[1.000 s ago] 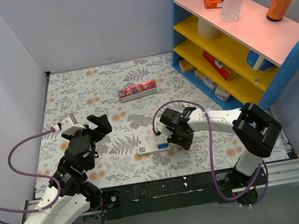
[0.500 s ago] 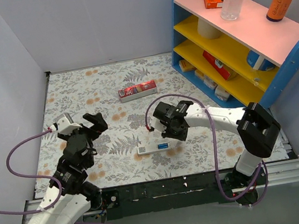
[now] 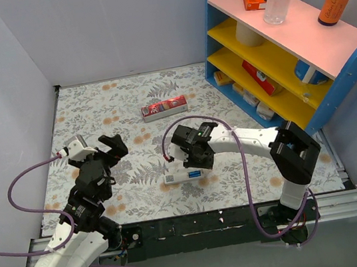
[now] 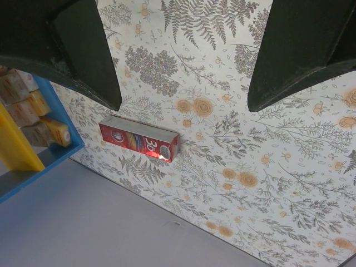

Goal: Load the batteries into the remote control

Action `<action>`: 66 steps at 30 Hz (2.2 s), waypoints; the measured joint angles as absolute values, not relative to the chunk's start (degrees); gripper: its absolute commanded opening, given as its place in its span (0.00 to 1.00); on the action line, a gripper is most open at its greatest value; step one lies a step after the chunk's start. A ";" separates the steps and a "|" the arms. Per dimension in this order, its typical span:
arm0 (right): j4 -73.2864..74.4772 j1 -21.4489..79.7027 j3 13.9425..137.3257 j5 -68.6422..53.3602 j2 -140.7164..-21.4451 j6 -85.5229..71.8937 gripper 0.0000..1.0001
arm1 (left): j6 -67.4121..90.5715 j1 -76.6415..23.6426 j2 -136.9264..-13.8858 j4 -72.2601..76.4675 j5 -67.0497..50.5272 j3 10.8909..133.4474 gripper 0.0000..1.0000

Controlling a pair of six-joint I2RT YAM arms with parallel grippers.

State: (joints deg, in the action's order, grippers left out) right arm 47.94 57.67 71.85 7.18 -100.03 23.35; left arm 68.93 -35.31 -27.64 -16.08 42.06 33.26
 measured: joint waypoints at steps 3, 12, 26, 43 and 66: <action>45.21 55.83 70.04 6.87 -99.22 22.72 0.48 | 68.86 -35.29 -27.66 -15.84 41.82 33.26 0.98; 37.91 47.79 69.93 4.38 -99.66 19.18 0.51 | 68.82 -35.18 -28.03 -15.81 41.17 33.26 0.98; 35.05 47.68 74.91 -0.36 -105.65 9.76 0.52 | 68.82 -35.03 -28.71 -15.81 40.21 33.23 0.98; 33.30 52.64 77.91 6.74 -111.59 6.50 0.54 | 68.82 -35.03 -29.36 -15.79 39.51 33.23 0.98; 35.48 49.95 60.73 18.35 -98.76 4.19 0.56 | 68.82 -35.03 -29.91 -15.81 38.33 33.23 0.98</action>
